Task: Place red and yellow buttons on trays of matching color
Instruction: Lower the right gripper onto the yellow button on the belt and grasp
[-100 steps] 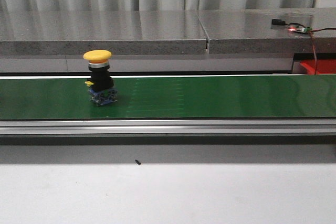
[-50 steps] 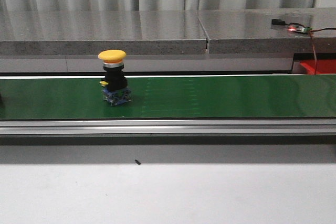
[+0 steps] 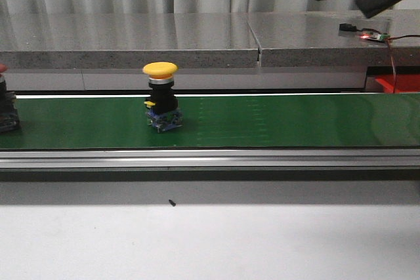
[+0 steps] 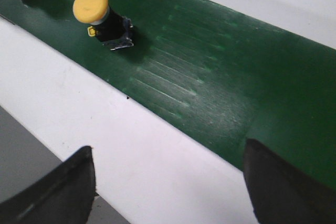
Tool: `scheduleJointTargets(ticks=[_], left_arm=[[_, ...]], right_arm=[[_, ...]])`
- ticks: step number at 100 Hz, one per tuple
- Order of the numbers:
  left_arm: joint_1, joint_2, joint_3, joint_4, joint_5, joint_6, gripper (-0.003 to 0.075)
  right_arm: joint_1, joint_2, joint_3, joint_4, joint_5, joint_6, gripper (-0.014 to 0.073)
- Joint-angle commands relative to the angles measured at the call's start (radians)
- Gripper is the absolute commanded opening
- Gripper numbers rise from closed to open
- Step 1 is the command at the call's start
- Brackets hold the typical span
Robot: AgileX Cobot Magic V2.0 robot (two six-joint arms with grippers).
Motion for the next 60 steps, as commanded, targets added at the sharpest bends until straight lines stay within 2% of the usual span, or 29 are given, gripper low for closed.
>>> scheduleJointTargets(ticks=[1, 33, 60], left_arm=[[-0.006, 0.001, -0.026, -0.029, -0.069, -0.006, -0.0019], [-0.006, 0.001, -0.026, -0.029, -0.069, -0.006, -0.0019], [-0.006, 0.001, -0.026, -0.029, -0.069, -0.006, -0.0019]], right_arm=[[0.020, 0.039, -0.097, 0.023, 0.016, -0.011, 0.0590], [0.105, 0.240, -0.310, 0.020, 0.106, -0.045, 0.0590], [0.138, 0.385, -0.437, 0.019, 0.176, -0.065, 0.0590]])
